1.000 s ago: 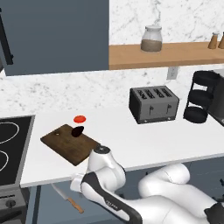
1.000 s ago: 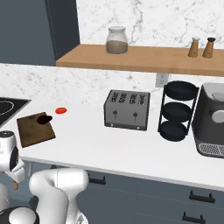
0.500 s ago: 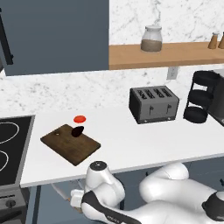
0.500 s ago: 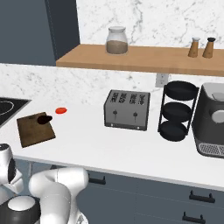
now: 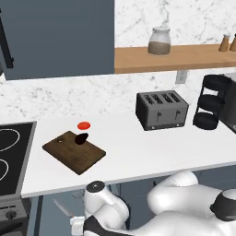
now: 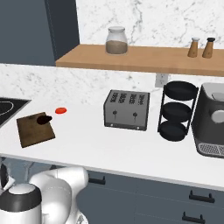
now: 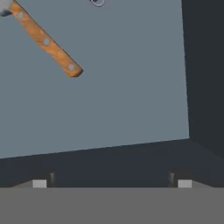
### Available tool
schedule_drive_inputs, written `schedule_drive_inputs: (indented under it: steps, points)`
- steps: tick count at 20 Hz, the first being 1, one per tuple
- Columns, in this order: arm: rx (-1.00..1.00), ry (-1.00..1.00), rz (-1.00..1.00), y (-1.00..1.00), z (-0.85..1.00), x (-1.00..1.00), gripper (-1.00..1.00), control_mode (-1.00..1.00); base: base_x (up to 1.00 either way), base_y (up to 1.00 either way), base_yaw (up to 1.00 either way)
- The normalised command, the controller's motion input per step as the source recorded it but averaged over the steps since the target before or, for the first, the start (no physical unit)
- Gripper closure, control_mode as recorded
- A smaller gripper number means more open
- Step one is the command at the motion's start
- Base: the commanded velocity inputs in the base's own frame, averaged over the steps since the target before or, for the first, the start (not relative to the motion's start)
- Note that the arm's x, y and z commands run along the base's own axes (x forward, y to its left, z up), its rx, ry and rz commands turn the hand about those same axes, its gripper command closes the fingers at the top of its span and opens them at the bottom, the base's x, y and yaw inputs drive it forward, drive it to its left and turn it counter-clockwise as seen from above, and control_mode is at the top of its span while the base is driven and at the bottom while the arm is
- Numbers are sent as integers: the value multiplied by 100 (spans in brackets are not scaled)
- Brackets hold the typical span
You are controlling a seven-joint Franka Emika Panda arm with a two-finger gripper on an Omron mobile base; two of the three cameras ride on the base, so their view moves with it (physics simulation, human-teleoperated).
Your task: Place the appropriate cutting tool for cutting the avocado skin on the cutting board.
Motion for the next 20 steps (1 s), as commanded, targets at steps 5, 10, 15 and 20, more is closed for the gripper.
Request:
schedule_drive_inputs:
  steps: [5,10,15,20]
  points:
    - [0,0,2,34,-12,-100,-100,-100,0,0,0]
    - [0,0,0,12,-3,-47,-100,-100,0,0,0]
    - [0,0,9,-49,22,100,-100,-100,0,0,0]
    - [0,1,22,10,-13,91,-100,-100,0,0,0]
